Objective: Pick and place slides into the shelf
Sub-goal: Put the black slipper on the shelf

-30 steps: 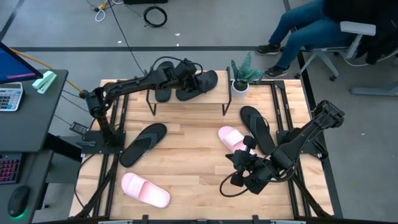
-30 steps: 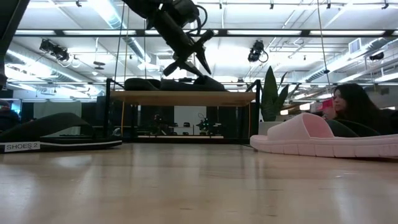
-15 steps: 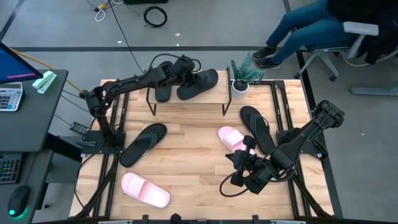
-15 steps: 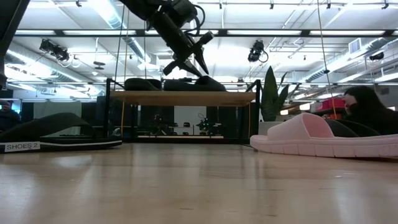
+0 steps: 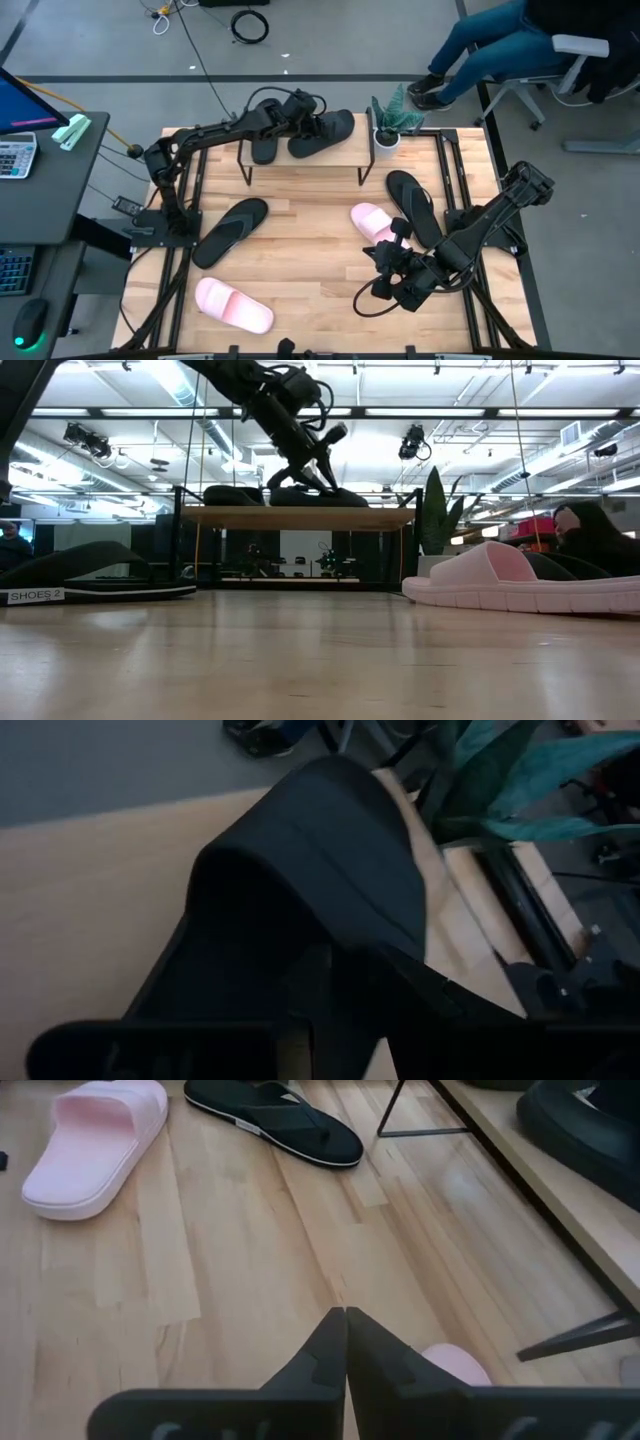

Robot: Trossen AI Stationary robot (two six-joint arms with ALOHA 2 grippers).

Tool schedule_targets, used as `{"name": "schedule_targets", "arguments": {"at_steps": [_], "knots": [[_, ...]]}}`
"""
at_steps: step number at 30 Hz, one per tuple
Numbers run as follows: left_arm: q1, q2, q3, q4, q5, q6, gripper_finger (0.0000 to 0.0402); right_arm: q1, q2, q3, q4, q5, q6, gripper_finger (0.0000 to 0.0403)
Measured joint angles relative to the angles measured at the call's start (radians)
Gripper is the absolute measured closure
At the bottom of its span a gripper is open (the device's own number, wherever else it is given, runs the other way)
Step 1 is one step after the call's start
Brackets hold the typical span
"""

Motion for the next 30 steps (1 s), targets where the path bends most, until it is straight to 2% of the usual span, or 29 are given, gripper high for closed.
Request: {"name": "schedule_targets", "arguments": {"at_steps": [9, 15, 21, 27, 30], "knots": [[0.002, -0.053, -0.002, -0.006, 0.002, 0.081, 0.0343, 0.000, 0.000, 0.000, -0.006, 0.000, -0.010, 0.0390], [-0.021, -0.100, -0.002, -0.041, 0.027, 0.346, 0.0351, 0.000, 0.000, 0.000, -0.014, -0.001, -0.005, 0.0392], [-0.061, -0.149, -0.001, -0.159, 0.027, 0.500, 0.0343, 0.000, 0.000, 0.000, -0.017, 0.003, -0.006, 0.0391], [-0.090, -0.215, -0.002, -0.245, 0.005, 0.531, 0.0347, -0.004, 0.000, 0.000, -0.021, 0.136, 0.005, 0.0392], [-0.111, -0.271, -0.002, -0.251, 0.005, 0.577, 0.0354, -0.020, 0.000, 0.000, -0.022, 0.167, 0.035, 0.0393]]}}
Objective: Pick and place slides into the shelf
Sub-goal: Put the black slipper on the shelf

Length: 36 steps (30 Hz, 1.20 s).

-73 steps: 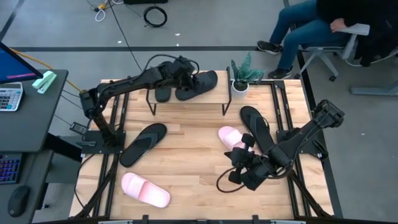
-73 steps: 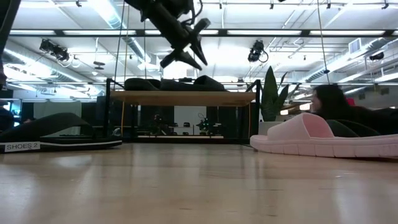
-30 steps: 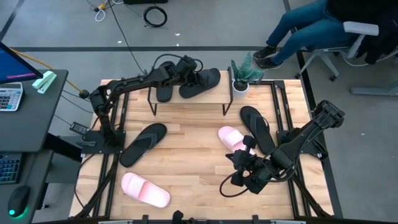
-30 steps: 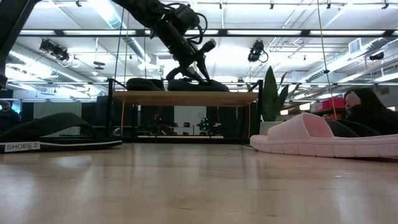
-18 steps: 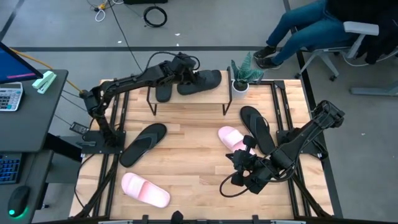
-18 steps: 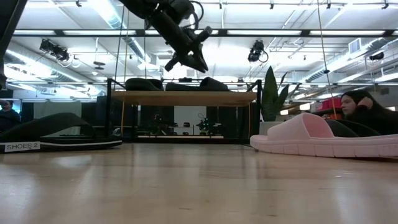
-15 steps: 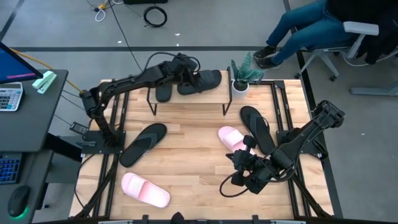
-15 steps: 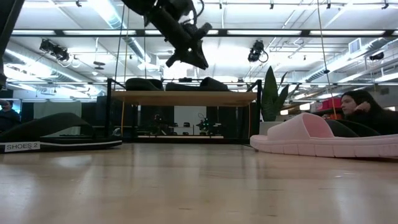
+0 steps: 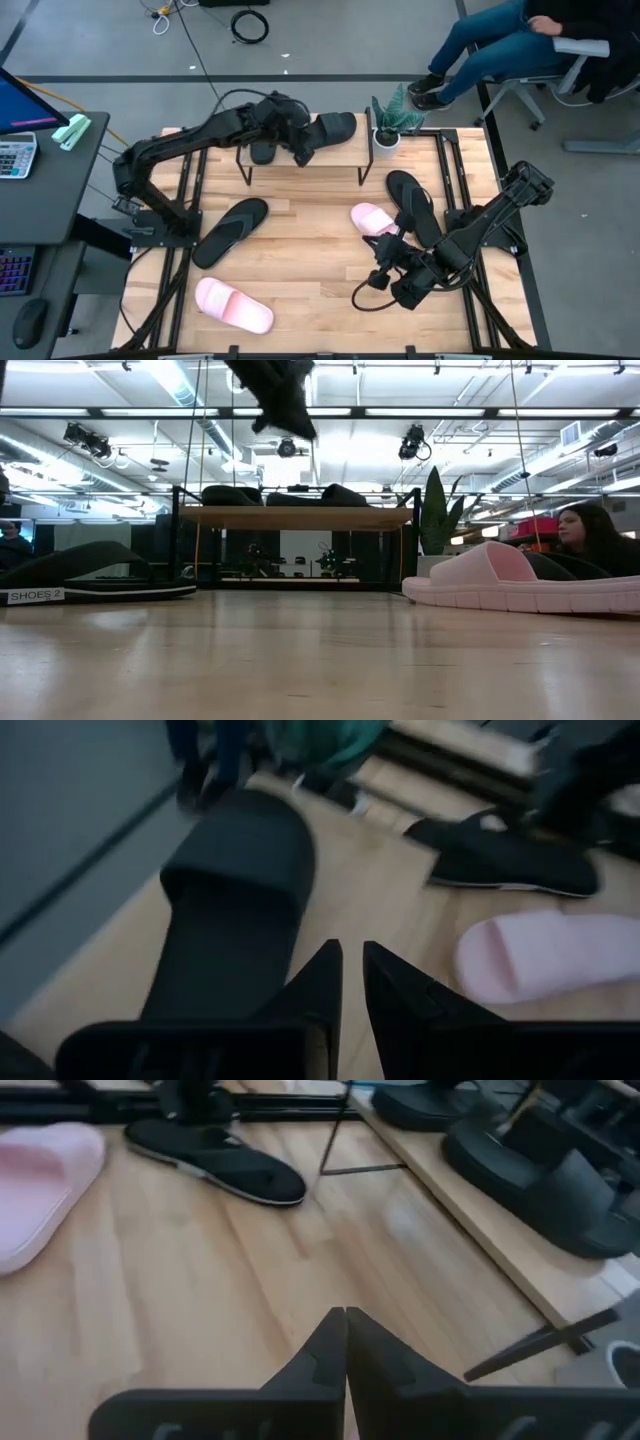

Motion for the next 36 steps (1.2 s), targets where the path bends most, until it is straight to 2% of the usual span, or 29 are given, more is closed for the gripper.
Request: {"name": "schedule_targets", "arguments": {"at_steps": [3, 6, 8, 10, 12, 16, 18, 21, 26, 29, 32, 36], "knots": [[-0.016, -0.084, 0.000, 0.001, 0.001, 0.039, 0.0358, -0.042, 0.000, 0.000, 0.000, 0.066, 0.069, 0.0391], [-0.019, -0.170, 0.000, 0.006, 0.000, 0.049, 0.0357, -0.137, 0.000, 0.000, 0.002, 0.110, 0.107, 0.0391], [-0.018, -0.226, 0.000, 0.005, -0.003, 0.049, 0.0356, -0.225, 0.000, 0.000, 0.019, 0.087, 0.022, 0.0391], [-0.017, -0.272, 0.000, -0.003, -0.004, 0.057, 0.0357, -0.320, 0.000, 0.000, 0.082, 0.021, -0.126, 0.0391], [-0.018, -0.310, 0.000, -0.017, -0.004, 0.064, 0.0359, -0.423, 0.000, -0.001, 0.208, -0.149, -0.318, 0.0390], [-0.018, -0.361, 0.001, -0.067, -0.003, 0.068, 0.0366, -0.602, 0.013, -0.002, 0.627, -0.693, -0.644, 0.0390], [-0.018, -0.375, 0.001, -0.105, -0.004, 0.068, 0.0368, -0.667, 0.017, -0.001, 0.797, -0.854, -0.733, 0.0390], [-0.019, -0.381, 0.001, -0.170, -0.004, 0.069, 0.0372, -0.745, 0.010, 0.000, 0.920, -0.886, -0.779, 0.0388], [-0.019, -0.385, 0.001, -0.257, -0.004, 0.102, 0.0374, -0.880, 0.001, 0.014, 0.952, -0.885, -0.851, 0.0389], [-0.019, -0.384, 0.001, -0.267, -0.004, 0.108, 0.0371, -0.953, 0.006, 0.017, 0.926, -0.891, -0.761, 0.0393], [-0.019, -0.384, 0.001, -0.262, -0.004, 0.109, 0.0368, -1.009, 0.043, 0.018, 0.908, -0.950, -0.703, 0.0394], [-0.019, -0.384, 0.001, -0.243, -0.004, 0.109, 0.0370, -1.014, 0.133, 0.017, 1.025, -0.989, -0.700, 0.0390]]}}
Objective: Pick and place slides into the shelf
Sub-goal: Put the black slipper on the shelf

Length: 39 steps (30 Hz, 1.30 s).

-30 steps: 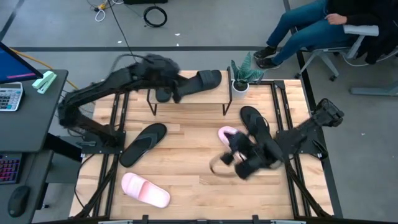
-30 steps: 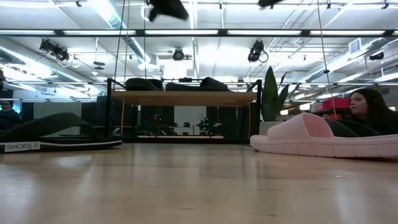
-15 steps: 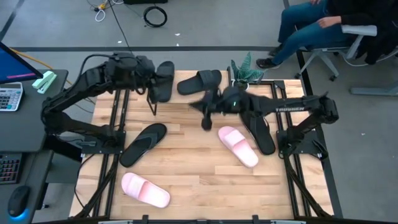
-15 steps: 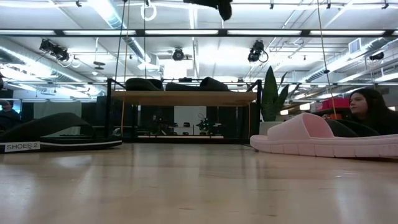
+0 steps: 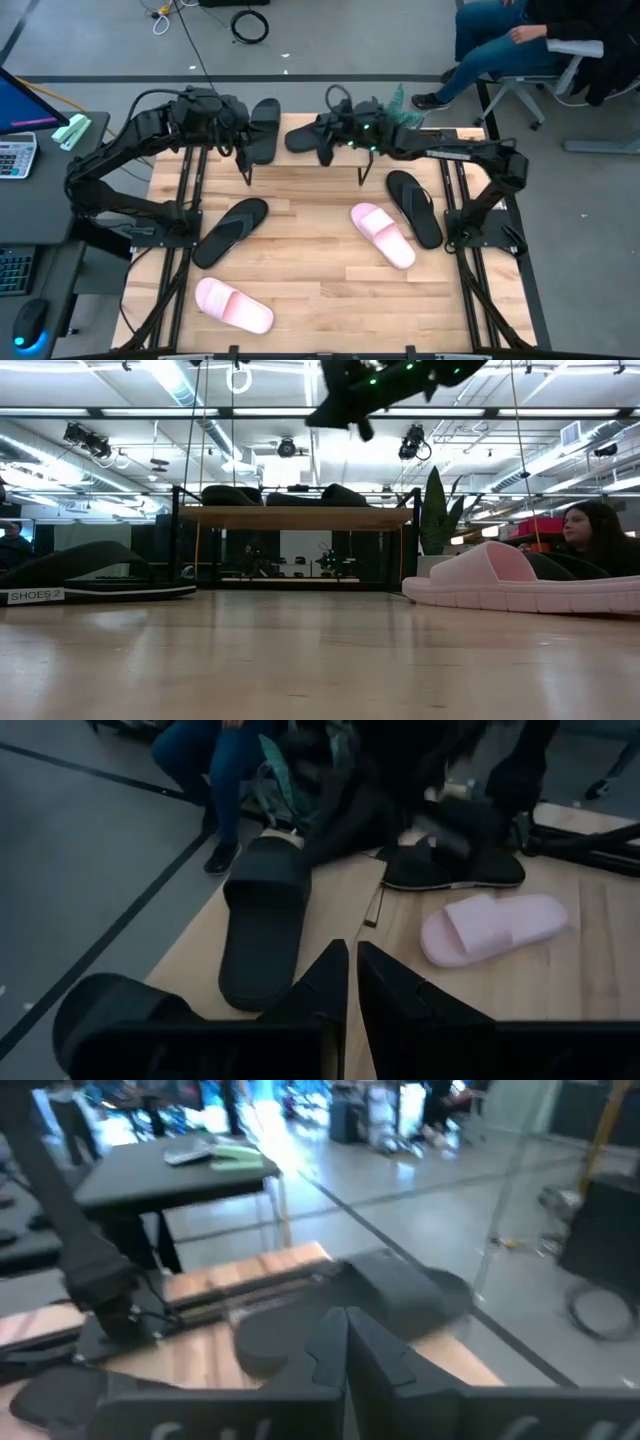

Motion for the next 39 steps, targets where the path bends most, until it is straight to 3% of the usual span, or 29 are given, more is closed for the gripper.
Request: {"name": "schedule_targets", "arguments": {"at_steps": [9, 16, 24, 30, 39], "knots": [[0.000, 0.000, 0.000, 0.060, -0.001, 0.000, 0.0383, 0.000, 0.270, 0.242, -0.047, 0.027, -0.021, 0.0391], [0.000, 0.000, 0.000, 0.055, -0.002, 0.000, 0.0374, 0.013, 0.383, 0.412, -0.160, 0.301, -0.180, 0.0398], [0.000, 0.000, 0.000, 0.054, -0.002, -0.006, 0.0380, 0.000, 0.485, 0.475, -0.280, 0.293, -0.145, 0.0401], [0.000, 0.000, 0.000, 0.053, -0.002, -0.008, 0.0388, -0.013, 0.462, 0.480, -0.294, 0.289, -0.089, 0.0401], [0.000, 0.000, 0.000, 0.054, -0.002, -0.009, 0.0377, -0.009, 0.438, 0.477, -0.497, 0.207, -0.042, 0.0402]]}}
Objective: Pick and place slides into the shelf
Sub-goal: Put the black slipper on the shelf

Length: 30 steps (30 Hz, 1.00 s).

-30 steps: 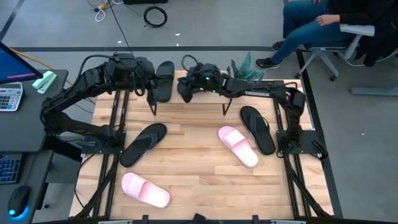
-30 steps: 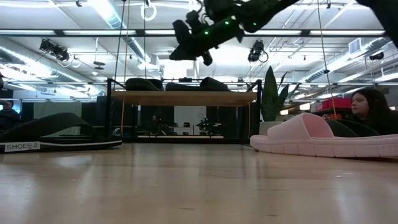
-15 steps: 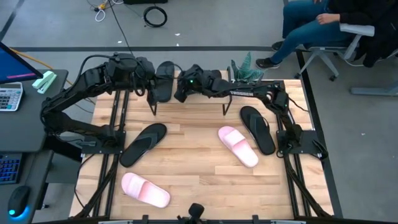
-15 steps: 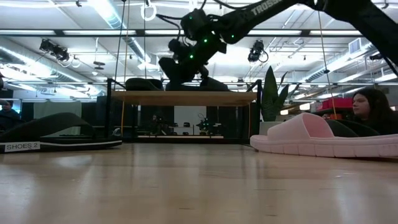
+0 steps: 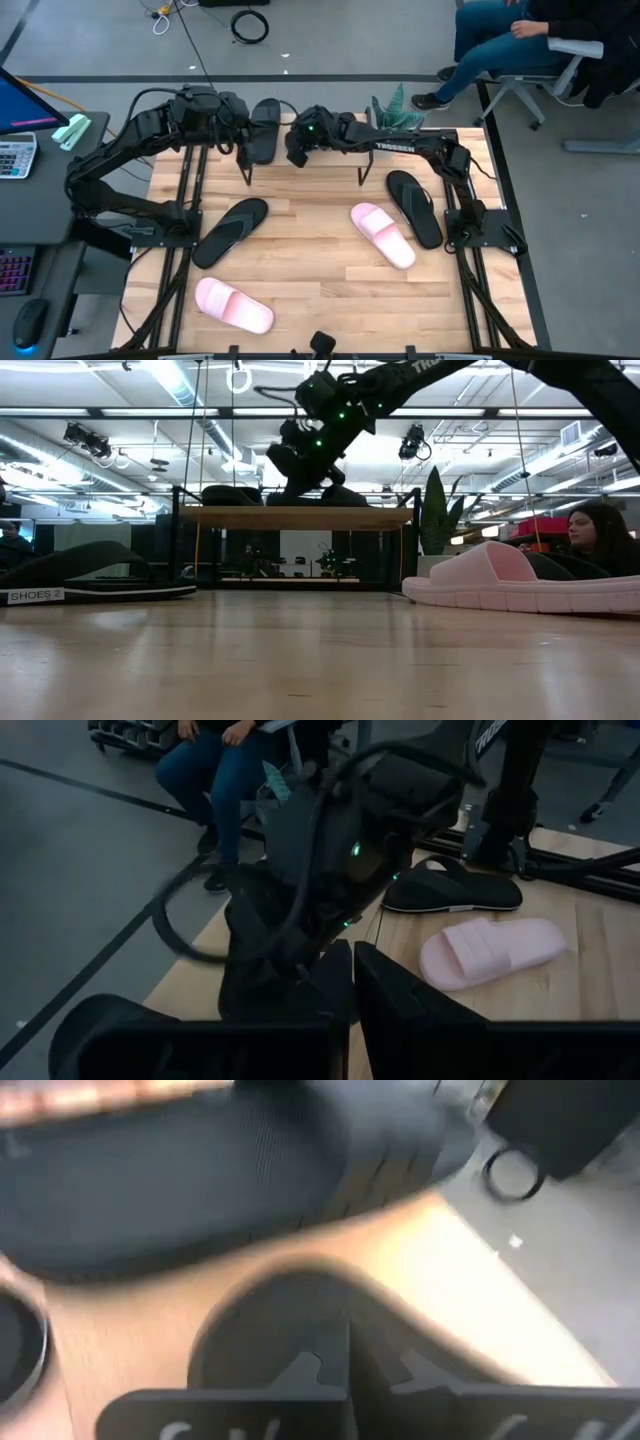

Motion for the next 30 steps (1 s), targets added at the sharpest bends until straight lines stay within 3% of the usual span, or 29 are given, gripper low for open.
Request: {"name": "schedule_targets", "arguments": {"at_steps": [19, 26, 30], "knots": [[0.000, 0.000, 0.000, -0.001, 0.000, -0.026, 0.0379, 0.112, -0.034, 0.003, -0.257, -0.024, -0.030, 0.0403], [0.000, 0.000, 0.000, -0.004, 0.000, -0.027, 0.0388, 0.151, -0.137, -0.005, -0.319, -0.026, -0.066, 0.0403], [0.000, 0.000, 0.000, -0.004, 0.000, -0.027, 0.0391, 0.166, -0.167, -0.002, -0.454, -0.039, -0.057, 0.0403]]}}
